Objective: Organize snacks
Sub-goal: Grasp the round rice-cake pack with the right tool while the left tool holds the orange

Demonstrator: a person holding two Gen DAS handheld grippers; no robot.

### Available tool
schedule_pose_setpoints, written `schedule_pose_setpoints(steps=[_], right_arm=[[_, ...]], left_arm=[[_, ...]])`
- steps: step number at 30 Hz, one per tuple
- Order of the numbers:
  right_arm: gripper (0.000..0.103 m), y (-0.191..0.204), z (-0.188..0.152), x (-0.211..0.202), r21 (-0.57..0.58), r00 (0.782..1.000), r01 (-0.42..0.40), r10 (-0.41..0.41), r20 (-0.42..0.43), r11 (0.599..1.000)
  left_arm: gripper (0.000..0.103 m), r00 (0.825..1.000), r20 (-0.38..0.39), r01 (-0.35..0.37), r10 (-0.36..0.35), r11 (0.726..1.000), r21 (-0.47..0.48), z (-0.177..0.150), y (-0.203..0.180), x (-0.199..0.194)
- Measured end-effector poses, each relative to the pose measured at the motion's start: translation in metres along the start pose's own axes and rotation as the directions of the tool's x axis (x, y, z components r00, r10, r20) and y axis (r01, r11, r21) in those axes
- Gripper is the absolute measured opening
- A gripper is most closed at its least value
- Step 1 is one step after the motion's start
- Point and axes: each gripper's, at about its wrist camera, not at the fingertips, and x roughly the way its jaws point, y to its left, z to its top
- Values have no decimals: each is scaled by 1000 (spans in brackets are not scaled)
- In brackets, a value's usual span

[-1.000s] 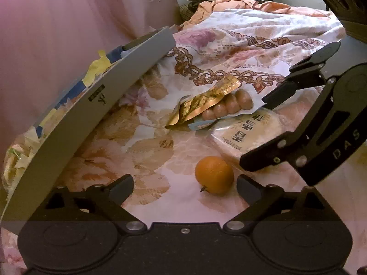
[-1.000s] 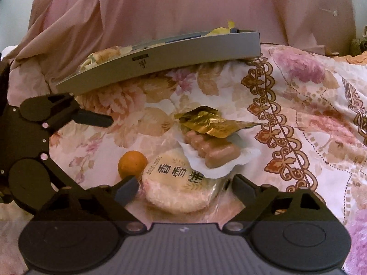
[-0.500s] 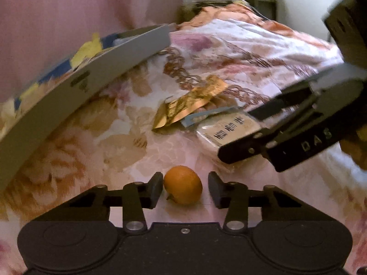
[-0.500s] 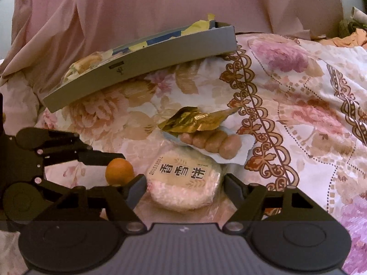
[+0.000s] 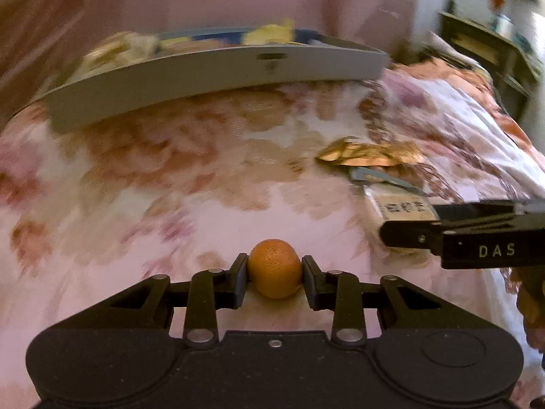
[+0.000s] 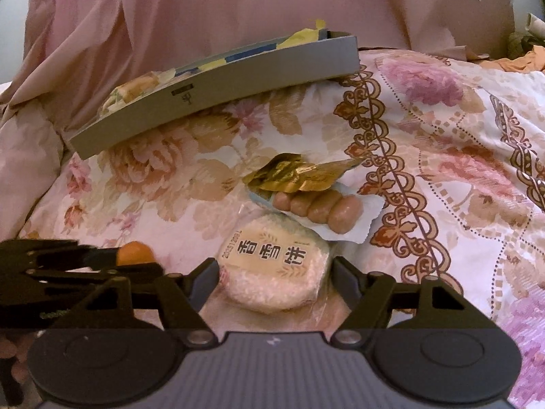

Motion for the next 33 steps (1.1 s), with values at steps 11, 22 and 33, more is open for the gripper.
schedule_pose_setpoints(steps=[11, 22, 33], right_arm=[[75, 31, -18, -13, -140, 995, -77, 67, -80, 987], [93, 54, -34, -2, -274, 999, -26, 37, 33, 961], [58, 57, -34, 1, -282, 995, -31, 55, 80, 959]], left_arm=[[35, 998, 3, -61, 62, 985, -160, -36, 18, -33], [35, 998, 17, -53, 57, 984, -172, -42, 21, -37], [35, 997, 19, -73, 77, 985, -154, -41, 17, -36]])
